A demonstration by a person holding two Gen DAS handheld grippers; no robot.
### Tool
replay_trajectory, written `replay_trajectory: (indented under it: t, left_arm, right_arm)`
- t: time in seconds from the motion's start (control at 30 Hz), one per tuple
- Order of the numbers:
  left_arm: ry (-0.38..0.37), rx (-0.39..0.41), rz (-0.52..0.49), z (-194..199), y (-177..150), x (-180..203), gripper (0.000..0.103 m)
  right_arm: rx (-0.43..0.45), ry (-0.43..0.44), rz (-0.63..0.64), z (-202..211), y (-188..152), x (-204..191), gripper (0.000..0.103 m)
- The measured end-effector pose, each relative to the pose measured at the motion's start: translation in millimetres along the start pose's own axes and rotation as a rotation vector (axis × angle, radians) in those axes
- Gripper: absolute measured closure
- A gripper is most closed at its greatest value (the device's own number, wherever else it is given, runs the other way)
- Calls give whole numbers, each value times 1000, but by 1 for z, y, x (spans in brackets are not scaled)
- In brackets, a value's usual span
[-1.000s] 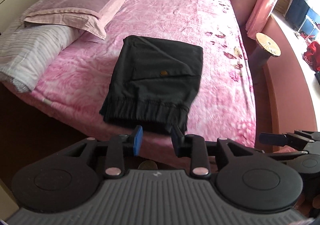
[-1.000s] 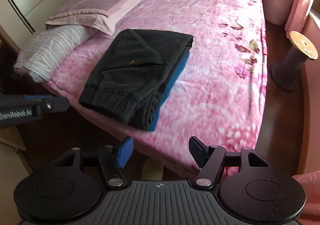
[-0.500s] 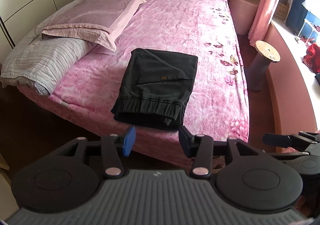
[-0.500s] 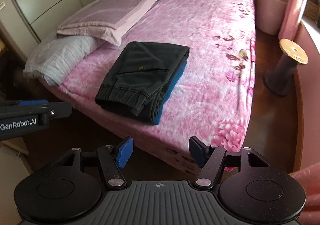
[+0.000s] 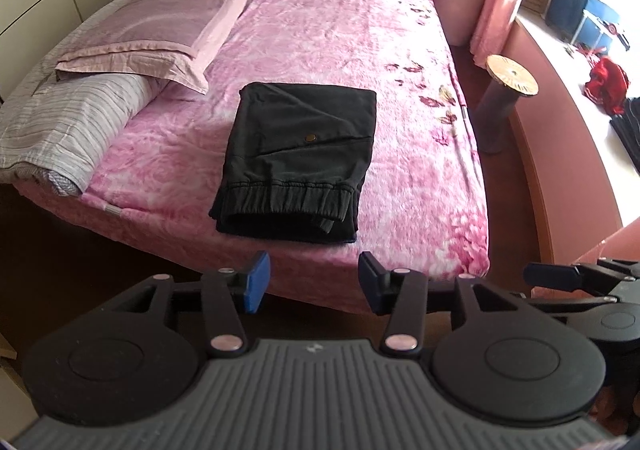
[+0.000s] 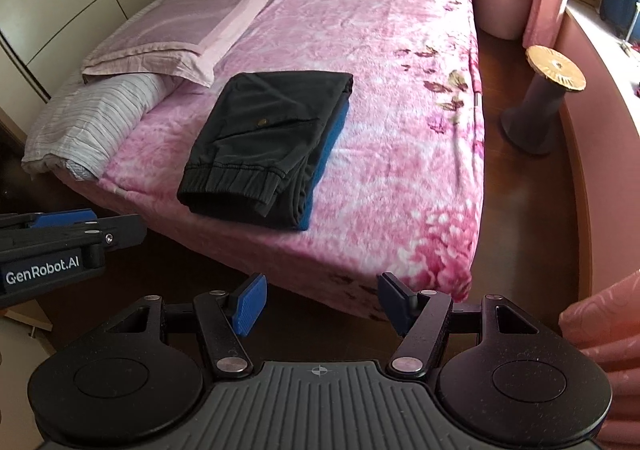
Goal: Fold clothes
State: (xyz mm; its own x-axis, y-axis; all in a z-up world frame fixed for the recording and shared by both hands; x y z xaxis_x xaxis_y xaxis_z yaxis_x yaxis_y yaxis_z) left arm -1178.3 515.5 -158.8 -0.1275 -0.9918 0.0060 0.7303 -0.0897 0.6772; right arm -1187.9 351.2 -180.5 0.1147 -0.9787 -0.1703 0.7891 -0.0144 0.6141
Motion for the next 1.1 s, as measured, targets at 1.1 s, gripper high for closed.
replay_trajectory:
  t: [1.1]
  left_arm:
    - [-24, -55, -47, -24, -24, -50, 59]
  right_arm:
    - [-84, -59, -69, -30, -21, -50, 38]
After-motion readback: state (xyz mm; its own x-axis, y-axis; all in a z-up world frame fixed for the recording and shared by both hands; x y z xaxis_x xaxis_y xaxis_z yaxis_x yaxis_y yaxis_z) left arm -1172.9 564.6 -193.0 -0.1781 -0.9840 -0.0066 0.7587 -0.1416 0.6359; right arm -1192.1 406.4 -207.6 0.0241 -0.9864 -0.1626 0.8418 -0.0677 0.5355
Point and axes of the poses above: each gripper's, at about its wrist camera, not at the fingertips, and z roughly against the way its jaws point, x to its right, y to its top, the point moved 6 cm from there along -z, roughly the way its jaws point, and after that the axes turned 11 degrees about x, right-handed, at the moved point
